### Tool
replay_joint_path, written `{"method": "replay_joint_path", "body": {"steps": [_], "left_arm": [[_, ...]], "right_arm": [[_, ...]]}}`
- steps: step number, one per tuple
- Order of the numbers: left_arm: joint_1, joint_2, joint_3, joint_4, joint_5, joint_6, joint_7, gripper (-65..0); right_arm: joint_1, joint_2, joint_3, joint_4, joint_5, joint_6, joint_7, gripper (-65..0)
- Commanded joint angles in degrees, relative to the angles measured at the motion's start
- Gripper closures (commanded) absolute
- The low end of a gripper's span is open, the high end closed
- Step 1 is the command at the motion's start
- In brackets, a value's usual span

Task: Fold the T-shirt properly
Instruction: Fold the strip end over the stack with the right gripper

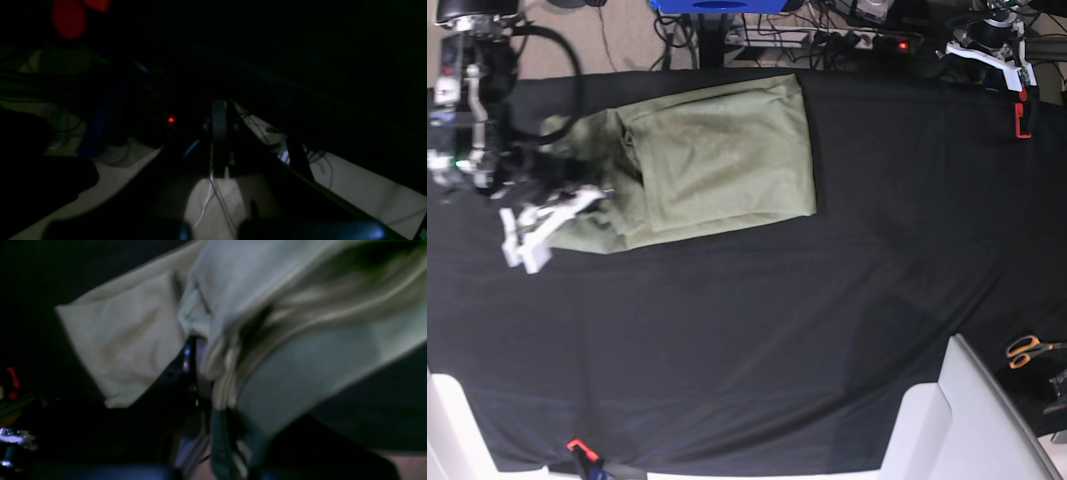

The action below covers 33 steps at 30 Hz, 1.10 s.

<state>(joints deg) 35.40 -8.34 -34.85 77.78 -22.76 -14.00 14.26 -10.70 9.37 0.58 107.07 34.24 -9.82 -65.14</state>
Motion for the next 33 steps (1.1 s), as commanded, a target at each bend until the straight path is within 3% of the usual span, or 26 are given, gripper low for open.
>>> {"method": "replay_joint_path", "body": {"steps": [1, 6, 12, 19, 25, 33], "left_arm": [[0.6, -0.67, -0.36, 0.86, -0.4, -0.29, -1.21, 0.0], [0.6, -0.67, -0.36, 0.86, -0.4, -0.29, -1.21, 0.0], [0.6, -0.67, -0.36, 0.86, -0.4, -0.29, -1.29, 0.0], [0.6, -0.67, -0.36, 0.68, -0.4, -0.29, -1.29, 0.0], [0.6, -0.58, -0.36, 0.6, -0.4, -0.29, -1.29, 0.0], [0.6, -0.5, -0.27, 0.42, -0.4, -0.29, -1.21, 0.0]], "right_arm": [[0.55, 0.44, -2.29, 1.2, 0.71, -2.26, 0.49, -0.2], [2.48, 1.67, -16.45, 1.37, 0.71, -14.31, 1.01, -0.2], [7.14, 1.84, -28.05, 1.37, 0.71, -23.98, 1.01, -0.2], [11.36, 1.32, -34.21, -3.55, 0.71, -24.77, 1.1, -0.2], [13.38, 1.49, -37.55, -9.88, 0.71, -24.77, 6.64, -0.2], [15.84, -0.09, -42.56, -14.1, 0.71, -24.77, 8.13, -0.2]]}}
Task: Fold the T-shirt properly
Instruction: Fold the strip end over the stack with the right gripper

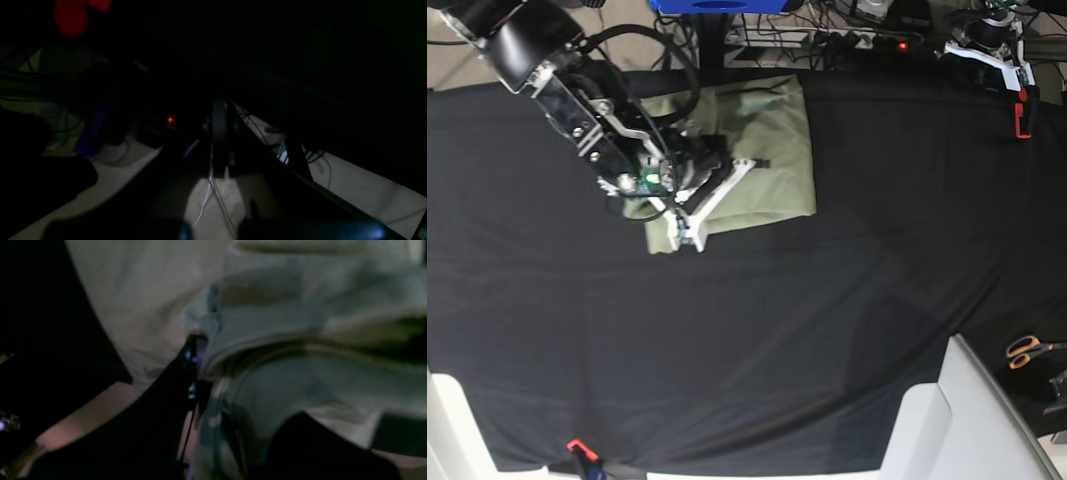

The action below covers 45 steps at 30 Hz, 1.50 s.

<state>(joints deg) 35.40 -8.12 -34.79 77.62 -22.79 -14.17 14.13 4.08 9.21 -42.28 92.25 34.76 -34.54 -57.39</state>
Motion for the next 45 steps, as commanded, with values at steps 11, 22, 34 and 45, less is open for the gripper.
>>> {"method": "replay_joint_path", "body": {"steps": [11, 22, 34, 45], "left_arm": [[0.51, -0.63, -0.34, 0.48, -0.38, -0.11, -1.08, 0.0], [0.51, -0.63, -0.34, 0.4, -0.38, -0.11, -1.08, 0.0], [0.51, -0.63, -0.34, 0.4, -0.38, -0.11, -1.08, 0.0], [0.43, -0.63, -0.34, 0.4, -0.38, -0.11, -1.08, 0.0]], "right_arm": [[0.98, -2.4, 0.3, 0.02, 0.27, -0.05, 0.46, -0.2], [1.77, -4.42, -3.48, -2.88, 0.27, 0.04, 0.46, 0.0], [1.59, -4.69, -3.74, -4.73, 0.62, 0.13, 3.98, -3.2], [1.51, -5.92, -3.83, -4.73, 0.62, 10.41, 3.72, -21.6]]}}
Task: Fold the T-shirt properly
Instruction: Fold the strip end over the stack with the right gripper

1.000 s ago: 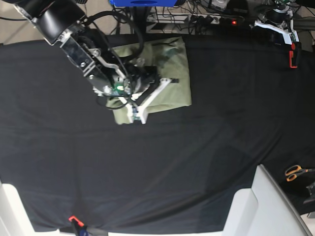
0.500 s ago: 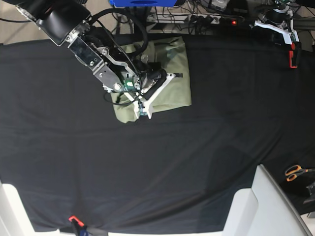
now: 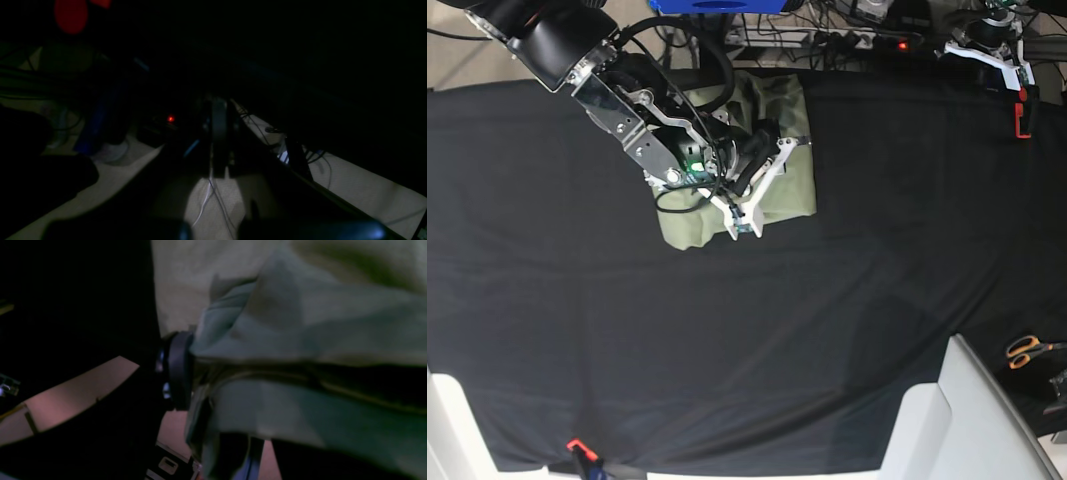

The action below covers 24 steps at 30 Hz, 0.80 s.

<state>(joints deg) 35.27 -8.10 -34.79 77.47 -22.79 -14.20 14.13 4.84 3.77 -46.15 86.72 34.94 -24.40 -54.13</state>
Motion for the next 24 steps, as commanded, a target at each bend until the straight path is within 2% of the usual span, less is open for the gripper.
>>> {"method": "replay_joint_path", "body": {"steps": [1, 4, 10, 13, 16, 19, 22, 24], "left_arm": [[0.56, -0.65, -0.34, 0.55, -0.38, -0.09, -1.08, 0.0], [0.56, -0.65, -0.34, 0.46, -0.38, -0.09, -1.08, 0.0], [0.56, -0.65, -0.34, 0.46, -0.38, -0.09, -1.08, 0.0], [0.56, -0.65, -0.34, 0.46, -0.38, -0.09, -1.08, 0.0], [0.56, -0.65, -0.34, 0.46, -0.38, -0.09, -1.08, 0.0], [0.47, -0.65, -0.34, 0.46, -0.38, -0.09, -1.08, 0.0], [0.03, -0.65, -0.34, 0.11, -0.38, -0.09, -1.08, 0.0], [-0.15, -0.65, -0.34, -0.59, -0.38, -0.09, -1.08, 0.0]], "right_arm": [[0.74, -0.74, 0.04, 0.8, 0.45, 0.62, 0.37, -21.6], [0.83, -1.26, -0.84, 0.8, 0.45, 0.97, 0.37, -21.6], [2.85, -2.23, -9.28, 0.89, 0.27, 4.05, 0.46, -21.6], [4.17, -2.23, -10.77, 1.15, 0.27, 8.36, 0.81, -21.6], [5.31, -2.06, -10.86, 2.56, 0.09, 14.86, 0.81, -21.6], [6.54, 0.67, -10.77, 7.22, 0.09, 17.77, 0.72, -21.6], [6.81, 4.71, -9.81, 14.16, 0.09, 16.45, 0.55, -21.6], [5.75, 7.17, -6.73, 17.06, 0.27, 15.04, 0.81, -21.5]]}}
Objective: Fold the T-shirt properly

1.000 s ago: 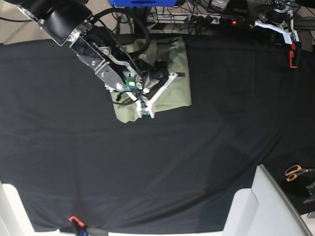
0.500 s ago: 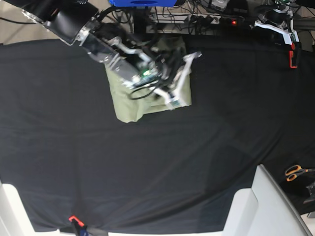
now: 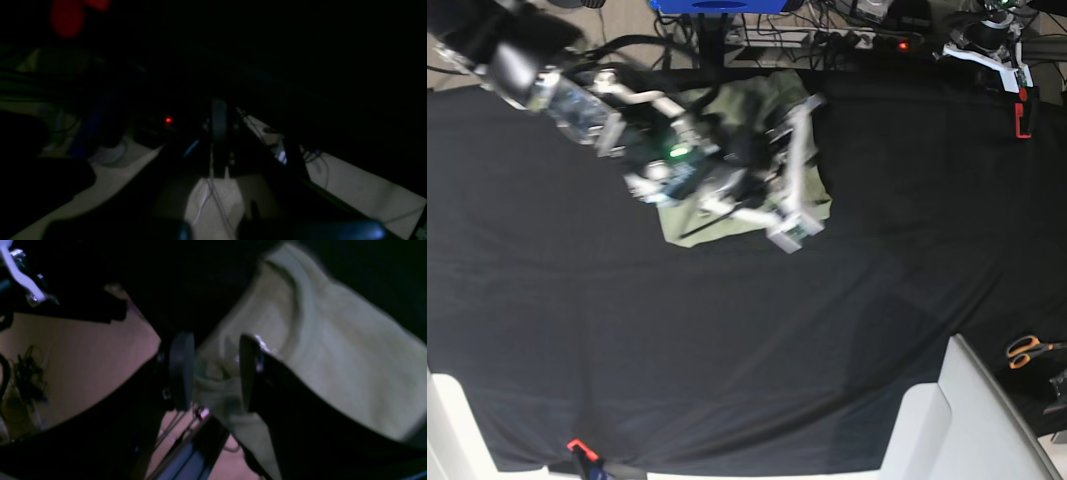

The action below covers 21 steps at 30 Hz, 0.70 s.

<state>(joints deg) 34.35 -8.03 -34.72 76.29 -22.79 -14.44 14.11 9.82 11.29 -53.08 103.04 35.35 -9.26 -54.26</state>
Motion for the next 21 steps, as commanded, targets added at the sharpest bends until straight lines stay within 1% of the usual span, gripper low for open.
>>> {"method": "replay_joint_path", "body": {"steps": [1, 3, 4, 6, 7, 8, 9, 11, 12, 13, 15, 16, 18, 21], "left_arm": [[0.77, -0.71, -0.4, 0.5, -0.38, 0.15, -1.05, 0.0], [0.77, -0.63, 0.48, 1.03, -0.38, 0.15, -1.05, 0.0], [0.95, -0.63, 1.71, 1.47, -0.38, 0.15, -1.05, 0.0], [1.3, -0.63, 4.08, 3.31, -0.38, 0.15, -1.05, 0.0], [1.39, -0.63, 5.4, 4.9, -0.47, 0.15, -0.97, 0.0], [1.56, -0.54, 6.81, 6.39, -0.73, 0.15, -0.79, 0.0], [2.0, -0.54, 8.3, 7.97, -0.73, 0.15, 0.35, 0.0], [2.18, -0.54, 10.68, 12.1, -0.82, 0.06, 3.87, 0.0], [2.18, -0.54, 11.55, 14.3, -0.82, 0.06, 5.54, 0.0], [2.27, -0.54, 12.43, 16.32, -0.91, 0.06, 6.77, 0.0], [2.53, -0.54, 13.93, 20.1, -0.91, -0.03, 8.35, 0.0], [2.53, -0.54, 14.9, 22.04, -1.26, -0.46, 8.97, 0.0], [2.62, -0.54, 15.34, 24.32, -4.69, -3.19, 10.9, 0.0], [2.27, -1.07, 13.49, 25.2, -16.82, -12.24, 16.09, 0.0]], "right_arm": [[-0.2, 0.27, 2.75, 0.56, -0.14, -0.46, 0.77, -21.5], [-1.96, 0.36, 7.23, -1.55, -0.23, -0.46, 0.77, -20.4], [-2.84, 0.45, 8.99, -3.31, -0.23, -0.46, 0.85, -17.0], [-3.63, 0.62, 11.8, -5.95, -0.23, -0.46, 0.94, -4.2], [-4.24, 0.8, 12.77, -6.65, -0.14, -0.46, 0.94, 0.0], [-5.21, 0.97, 13.83, -6.91, -0.23, -0.46, 0.94, 0.0], [-6.26, 1.68, 15.23, -6.82, -0.23, -0.46, 1.03, -1.5], [-8.29, 2.73, 17.26, -5.33, -0.23, -0.46, 2.17, 0.0], [-9.43, 2.91, 18.22, -4.36, -0.23, -0.46, 3.93, 0.0], [-10.84, 3.88, 19.54, -3.57, -0.23, -0.46, 5.86, 0.0], [-13.03, 5.37, 21.65, -2.69, -0.23, -0.46, 9.12, 0.0], [-13.74, 5.55, 22.44, -2.69, -0.23, -0.46, 10.08, 0.0], [-14.35, 6.07, 24.2, -2.96, -0.23, -0.46, 10.17, 0.0], [-15.41, 7.22, 25.17, -3.04, -0.23, -0.46, 10.26, 0.0]]}}
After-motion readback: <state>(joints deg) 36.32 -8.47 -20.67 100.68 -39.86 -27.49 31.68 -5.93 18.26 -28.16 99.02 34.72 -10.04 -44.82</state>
